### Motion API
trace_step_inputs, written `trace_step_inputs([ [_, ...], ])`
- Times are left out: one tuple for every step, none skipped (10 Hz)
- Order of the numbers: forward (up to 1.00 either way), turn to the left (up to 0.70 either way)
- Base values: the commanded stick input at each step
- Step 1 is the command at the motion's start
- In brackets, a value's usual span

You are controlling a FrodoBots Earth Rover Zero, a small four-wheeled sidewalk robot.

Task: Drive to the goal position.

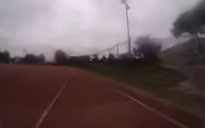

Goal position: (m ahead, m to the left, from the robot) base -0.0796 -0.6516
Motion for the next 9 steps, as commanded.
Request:
trace_step_inputs([
  [0.45,-0.27],
  [0.45,-0.27],
  [0.45,-0.27],
  [0.45,-0.27],
  [0.45,-0.27],
  [0.45,-0.27],
  [0.45,-0.27],
  [0.45,-0.27],
  [0.45,-0.27],
])
